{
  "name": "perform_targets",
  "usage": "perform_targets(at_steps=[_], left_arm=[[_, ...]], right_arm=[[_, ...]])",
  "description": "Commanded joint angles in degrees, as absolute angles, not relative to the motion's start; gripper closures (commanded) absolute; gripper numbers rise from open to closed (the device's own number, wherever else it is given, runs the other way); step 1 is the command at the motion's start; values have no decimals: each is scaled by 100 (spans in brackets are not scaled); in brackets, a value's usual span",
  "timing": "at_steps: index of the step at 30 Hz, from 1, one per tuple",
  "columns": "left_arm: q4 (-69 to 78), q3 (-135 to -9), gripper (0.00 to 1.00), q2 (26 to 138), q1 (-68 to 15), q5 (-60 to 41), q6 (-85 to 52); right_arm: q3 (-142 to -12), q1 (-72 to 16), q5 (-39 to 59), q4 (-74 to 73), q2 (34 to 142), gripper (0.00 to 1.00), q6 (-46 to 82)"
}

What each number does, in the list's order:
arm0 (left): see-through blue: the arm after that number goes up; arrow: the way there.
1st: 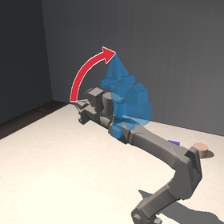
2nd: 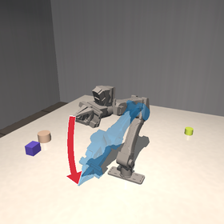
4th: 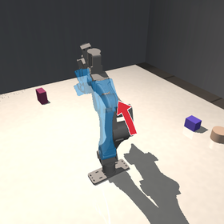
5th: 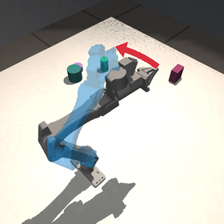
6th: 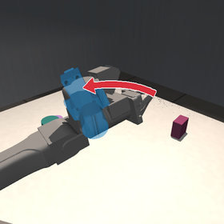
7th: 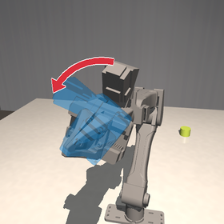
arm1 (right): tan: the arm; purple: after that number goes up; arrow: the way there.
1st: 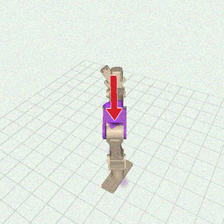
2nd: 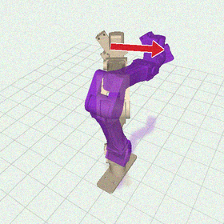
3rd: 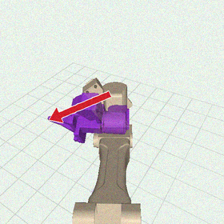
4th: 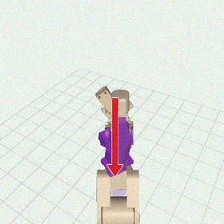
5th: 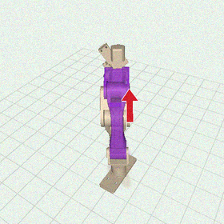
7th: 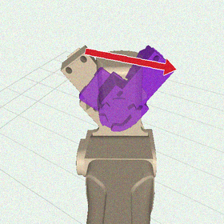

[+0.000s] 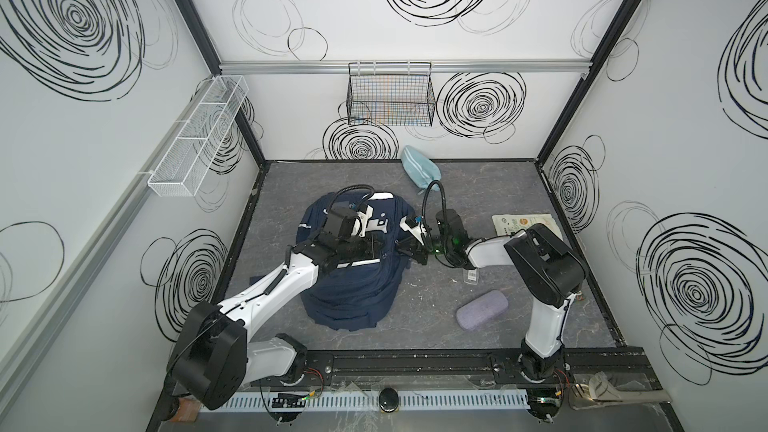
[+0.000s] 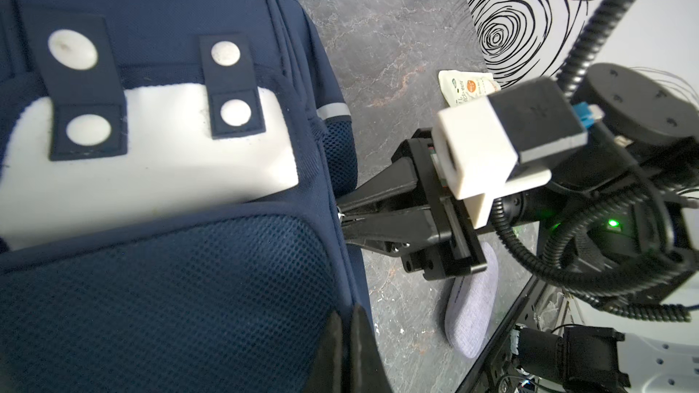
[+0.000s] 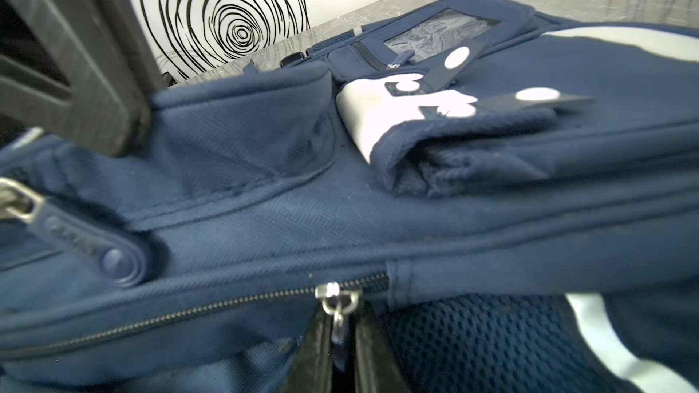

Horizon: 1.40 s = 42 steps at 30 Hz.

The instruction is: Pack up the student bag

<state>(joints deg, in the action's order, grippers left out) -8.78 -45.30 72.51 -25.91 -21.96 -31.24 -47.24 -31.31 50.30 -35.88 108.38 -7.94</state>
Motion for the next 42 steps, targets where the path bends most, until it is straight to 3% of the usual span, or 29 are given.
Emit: perform_targets(at_steps=[1, 10, 18, 26, 31, 34, 35, 38, 42], left_arm=[[-217, -4520, 100, 6987, -2529, -2147, -3228], [255, -4326, 100, 7065, -2410, -1720, -3927], [1039, -4395, 100, 7201, -2380, -1050, -5032], [1360, -4701, 100, 7630, -2411, -323, -5547], [1854, -4879, 100, 7751, -2463, -859, -5257], [616, -5532, 63, 7746, -2443, -1416, -4176], [25, -5695, 56, 7686, -2450, -1457, -3734], [-1323, -5854, 48, 7333, -2495, -1351, -2541], [-2243, -5585, 46, 6737, -2781, -1195, -904]], right_arm=[[-4499, -3041, 4855, -3676, 10640, 88, -934], [-4252, -3267, 4415, -3209, 9749, 100, -1234], [-4202, -4054, 3442, -1971, 8963, 100, -1402], [-3880, -4863, 3201, -1486, 8106, 100, -980], [-3735, -5034, 3344, -1669, 7952, 100, -527], [-3847, -4927, 3191, -1564, 7963, 100, -444], [-3904, -4857, 3210, -1518, 7967, 100, -419], [-3937, -4691, 3372, -1592, 7904, 100, -382], [-3822, -4475, 3504, -1836, 7805, 100, -280]])
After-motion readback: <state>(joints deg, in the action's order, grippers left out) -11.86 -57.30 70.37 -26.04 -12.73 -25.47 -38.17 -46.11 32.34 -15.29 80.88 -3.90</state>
